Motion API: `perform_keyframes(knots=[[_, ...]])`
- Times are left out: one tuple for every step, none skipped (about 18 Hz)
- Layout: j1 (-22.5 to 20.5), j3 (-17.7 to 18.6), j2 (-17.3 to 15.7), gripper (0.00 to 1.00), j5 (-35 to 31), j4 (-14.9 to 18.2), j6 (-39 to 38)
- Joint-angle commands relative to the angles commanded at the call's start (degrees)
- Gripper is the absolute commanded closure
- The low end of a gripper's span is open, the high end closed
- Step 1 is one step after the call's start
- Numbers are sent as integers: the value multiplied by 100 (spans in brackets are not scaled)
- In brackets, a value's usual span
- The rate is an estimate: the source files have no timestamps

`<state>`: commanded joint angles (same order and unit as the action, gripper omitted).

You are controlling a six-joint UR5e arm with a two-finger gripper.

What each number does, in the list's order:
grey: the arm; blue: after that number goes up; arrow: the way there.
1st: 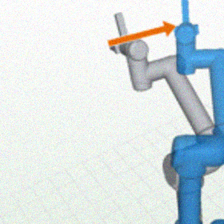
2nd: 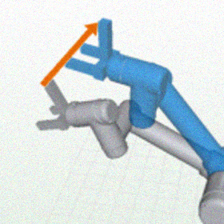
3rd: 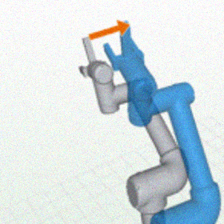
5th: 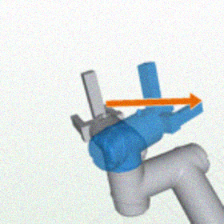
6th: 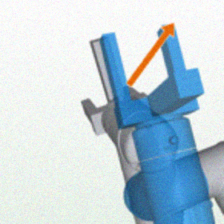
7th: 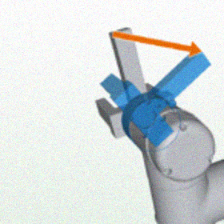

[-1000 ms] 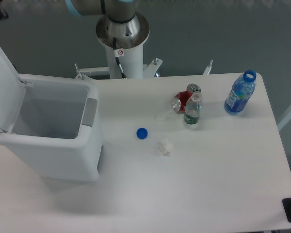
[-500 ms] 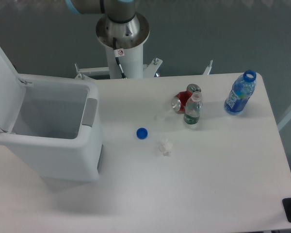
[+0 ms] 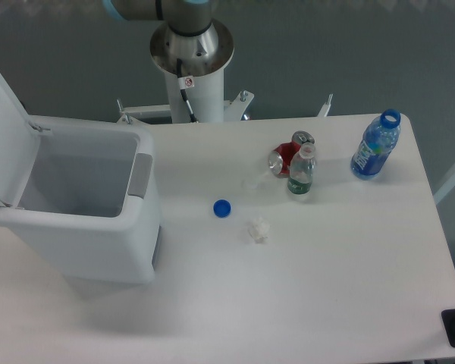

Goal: Close the trash can

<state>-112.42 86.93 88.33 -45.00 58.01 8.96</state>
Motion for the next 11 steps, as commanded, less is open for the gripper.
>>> perform_keyframes(knots=[[0,0,9,84,-9,0,0],[27,0,9,84,-9,0,9],[70,0,9,84,-9,0,44],[88,9,18,84,-9,0,96],[97,9,27,84,-9,0,105],[97,17,36,84,-9,0,105],[106,17,44,84,-9,0,105],[115,35,62,84,-9,0,105],[141,52,71,84,-9,0,105],[150,70,88,84,-9,0,114],[159,88,106,84,-9,0,114]])
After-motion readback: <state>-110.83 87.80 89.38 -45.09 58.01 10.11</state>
